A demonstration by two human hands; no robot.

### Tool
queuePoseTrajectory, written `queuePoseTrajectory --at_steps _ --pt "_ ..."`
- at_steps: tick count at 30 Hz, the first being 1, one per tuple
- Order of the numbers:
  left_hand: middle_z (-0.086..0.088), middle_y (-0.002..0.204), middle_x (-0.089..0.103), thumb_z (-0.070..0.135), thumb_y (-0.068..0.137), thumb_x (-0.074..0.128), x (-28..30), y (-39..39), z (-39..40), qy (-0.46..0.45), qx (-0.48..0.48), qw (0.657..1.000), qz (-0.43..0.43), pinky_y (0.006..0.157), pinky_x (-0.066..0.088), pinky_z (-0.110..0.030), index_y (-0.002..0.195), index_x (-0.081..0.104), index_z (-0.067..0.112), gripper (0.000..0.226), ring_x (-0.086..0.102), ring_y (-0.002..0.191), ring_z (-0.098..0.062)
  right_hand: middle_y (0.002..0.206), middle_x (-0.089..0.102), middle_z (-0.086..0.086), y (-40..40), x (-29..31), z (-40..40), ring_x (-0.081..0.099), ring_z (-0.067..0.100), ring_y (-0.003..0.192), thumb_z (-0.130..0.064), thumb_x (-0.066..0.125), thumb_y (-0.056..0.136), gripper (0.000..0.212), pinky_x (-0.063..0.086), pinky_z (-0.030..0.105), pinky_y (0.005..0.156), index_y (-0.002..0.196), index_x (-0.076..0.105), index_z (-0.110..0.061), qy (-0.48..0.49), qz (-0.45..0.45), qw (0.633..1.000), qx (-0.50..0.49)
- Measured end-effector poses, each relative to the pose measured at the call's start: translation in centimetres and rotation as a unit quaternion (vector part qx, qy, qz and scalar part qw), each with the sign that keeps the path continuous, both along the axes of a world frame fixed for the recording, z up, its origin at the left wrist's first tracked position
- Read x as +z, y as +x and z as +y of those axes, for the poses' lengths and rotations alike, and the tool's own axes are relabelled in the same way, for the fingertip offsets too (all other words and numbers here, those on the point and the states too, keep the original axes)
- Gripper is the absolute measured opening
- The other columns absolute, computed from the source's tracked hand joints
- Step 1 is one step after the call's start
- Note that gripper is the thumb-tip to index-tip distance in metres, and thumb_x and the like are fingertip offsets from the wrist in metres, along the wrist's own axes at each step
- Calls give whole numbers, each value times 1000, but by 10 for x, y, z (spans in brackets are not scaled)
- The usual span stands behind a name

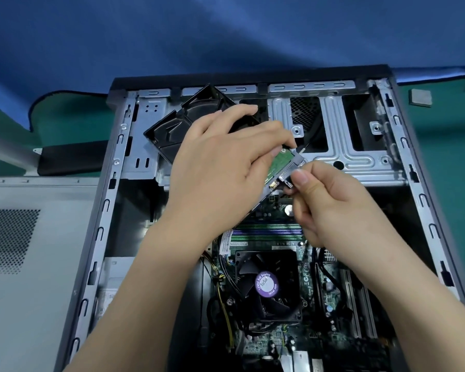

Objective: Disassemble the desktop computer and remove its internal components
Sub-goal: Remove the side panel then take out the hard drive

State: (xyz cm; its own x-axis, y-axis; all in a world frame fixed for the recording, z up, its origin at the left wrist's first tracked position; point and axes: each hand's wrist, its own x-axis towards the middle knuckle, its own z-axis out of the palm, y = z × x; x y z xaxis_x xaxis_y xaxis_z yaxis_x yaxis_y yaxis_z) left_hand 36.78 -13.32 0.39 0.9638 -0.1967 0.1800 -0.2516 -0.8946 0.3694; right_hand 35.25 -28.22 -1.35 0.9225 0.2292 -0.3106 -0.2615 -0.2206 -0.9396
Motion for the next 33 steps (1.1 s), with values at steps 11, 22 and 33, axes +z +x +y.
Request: queuePoseTrajectory --at_steps 11,22,33 --pt "35 114 56 32 99 37 0 -2 0 2 0 1000 5 107 17 -25 104 60 41 25 36 131 -3 36 37 -8 -6 7 4 25 5 29 -27 38 100 26 22 12 33 77 43 -16 34 50 998 -8" --pt "35 109 57 27 98 42 -1 -3 -2 -8 6 1000 -9 104 18 -24 104 60 40 23 39 126 -4 42 35 -11 -3 -1 1 27 2 37 -35 54 88 24 22 12 35 67 53 -22 49 31 997 -45" --pt "35 106 58 26 97 45 -2 -2 -3 -27 12 999 -12 103 19 -25 103 63 42 24 41 124 -4 42 32 -11 -7 2 5 24 2 37 -23 51 97 34 21 12 35 63 48 -20 67 25 995 -75"
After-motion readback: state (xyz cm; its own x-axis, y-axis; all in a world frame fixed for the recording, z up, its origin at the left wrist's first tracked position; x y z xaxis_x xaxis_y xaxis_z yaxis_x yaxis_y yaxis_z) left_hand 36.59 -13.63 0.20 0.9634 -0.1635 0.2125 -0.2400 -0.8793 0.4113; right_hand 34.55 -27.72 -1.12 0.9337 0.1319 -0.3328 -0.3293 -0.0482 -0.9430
